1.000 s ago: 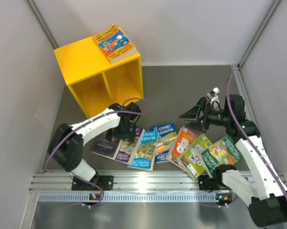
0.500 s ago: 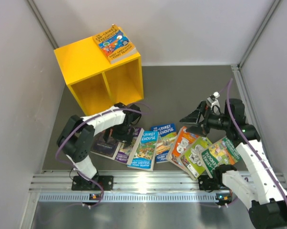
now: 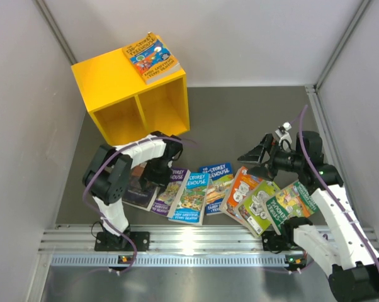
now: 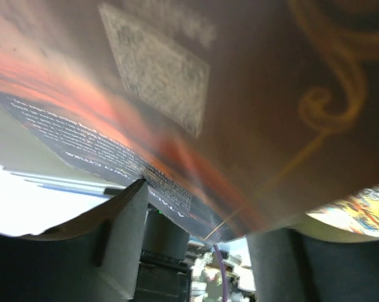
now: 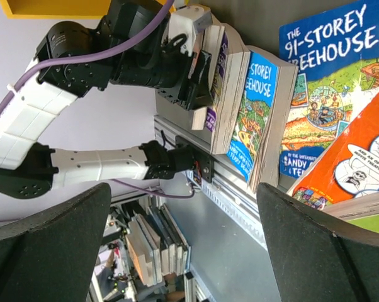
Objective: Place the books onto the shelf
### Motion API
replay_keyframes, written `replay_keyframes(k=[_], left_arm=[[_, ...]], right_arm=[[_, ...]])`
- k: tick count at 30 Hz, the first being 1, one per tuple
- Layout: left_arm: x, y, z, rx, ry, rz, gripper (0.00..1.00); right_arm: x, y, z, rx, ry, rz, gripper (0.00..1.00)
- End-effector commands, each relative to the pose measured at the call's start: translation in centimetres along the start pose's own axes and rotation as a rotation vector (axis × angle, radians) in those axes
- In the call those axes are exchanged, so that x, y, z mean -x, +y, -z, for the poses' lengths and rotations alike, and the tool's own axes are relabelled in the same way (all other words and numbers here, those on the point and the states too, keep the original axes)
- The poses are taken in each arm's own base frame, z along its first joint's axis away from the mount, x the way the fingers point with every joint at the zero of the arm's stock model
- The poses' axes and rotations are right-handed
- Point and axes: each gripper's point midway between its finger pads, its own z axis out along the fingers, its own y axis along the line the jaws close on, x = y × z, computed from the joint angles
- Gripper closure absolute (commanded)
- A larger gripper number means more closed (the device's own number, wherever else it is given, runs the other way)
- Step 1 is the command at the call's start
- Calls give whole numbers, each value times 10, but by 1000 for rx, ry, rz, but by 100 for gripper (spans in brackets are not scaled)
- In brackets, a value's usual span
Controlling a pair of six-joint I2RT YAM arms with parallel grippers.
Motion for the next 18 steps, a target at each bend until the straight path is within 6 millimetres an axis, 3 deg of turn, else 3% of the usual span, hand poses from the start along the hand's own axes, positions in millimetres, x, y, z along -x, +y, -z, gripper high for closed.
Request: replay_keyframes(k=[1,4,5,7,11,18], left_arm=[[36,-16,-46,-22,-70,15,45],[39,-21,-46,-43,-71,-2,59],[38,-22,-46,-50,-72,-5,77],[42,-22,-41,-52,-94,-2,100],[47,-28,-15,-102,-167,-4,100],[52,-53,62,-222,-345,-36,100]], right_arm=[[3,4,1,2,-27,35,2],[5,3,1,-2,-33,37,2],[5,4,1,-2,-33,40,2],[6,4,1,-5,-41,42,2],[8,4,1,-11,-50,47,2],[14,4,1,-21,-68,65,2]])
